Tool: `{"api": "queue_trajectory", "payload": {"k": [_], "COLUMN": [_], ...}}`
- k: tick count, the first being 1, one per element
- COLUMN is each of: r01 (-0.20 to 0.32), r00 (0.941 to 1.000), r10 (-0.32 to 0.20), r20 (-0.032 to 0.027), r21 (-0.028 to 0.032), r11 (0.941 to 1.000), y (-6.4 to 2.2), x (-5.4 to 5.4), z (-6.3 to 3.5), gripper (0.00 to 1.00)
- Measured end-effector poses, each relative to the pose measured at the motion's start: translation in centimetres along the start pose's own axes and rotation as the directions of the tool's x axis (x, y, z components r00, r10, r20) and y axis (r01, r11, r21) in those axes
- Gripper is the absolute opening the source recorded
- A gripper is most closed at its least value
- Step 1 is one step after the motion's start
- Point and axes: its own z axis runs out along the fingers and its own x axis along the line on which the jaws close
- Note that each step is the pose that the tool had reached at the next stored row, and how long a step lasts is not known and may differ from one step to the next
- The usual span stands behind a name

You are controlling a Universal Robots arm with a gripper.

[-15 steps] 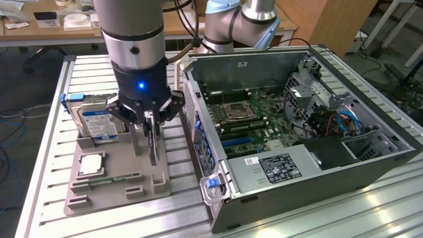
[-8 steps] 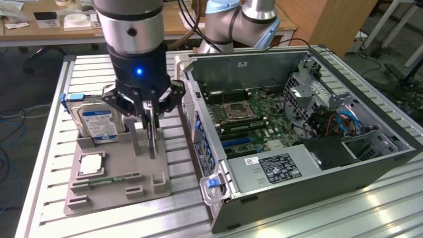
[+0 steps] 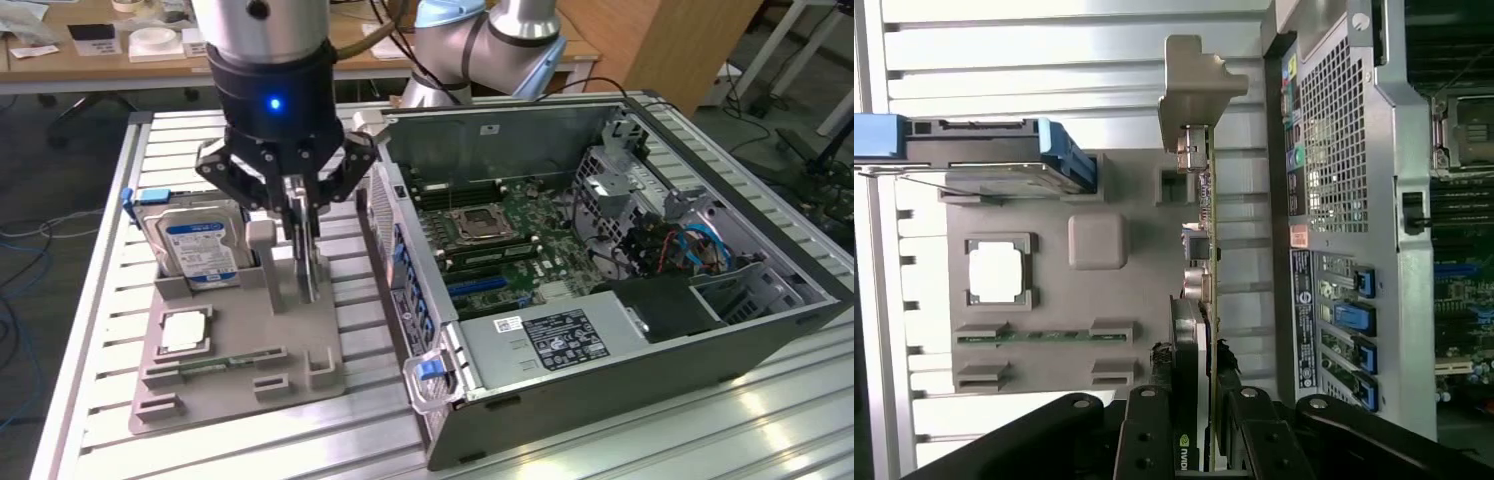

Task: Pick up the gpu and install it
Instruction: 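Pick up the gpu and move the gpu toward the slot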

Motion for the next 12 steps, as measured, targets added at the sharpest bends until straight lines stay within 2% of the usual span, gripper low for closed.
{"api": "queue_trajectory", "payload": {"k": [9, 12], "r01": [0.000, 0.000], "r00": [1.0000, 1.0000], "r10": [0.000, 0.000], "r20": [0.0000, 0.0001], "r21": [-0.0001, -0.0001], "r11": [1.0000, 1.0000], "y": [0.14, 0.18], "x": [-0.1, -0.1], "z": [-3.27, -4.09], "gripper": [0.27, 0.27]}}
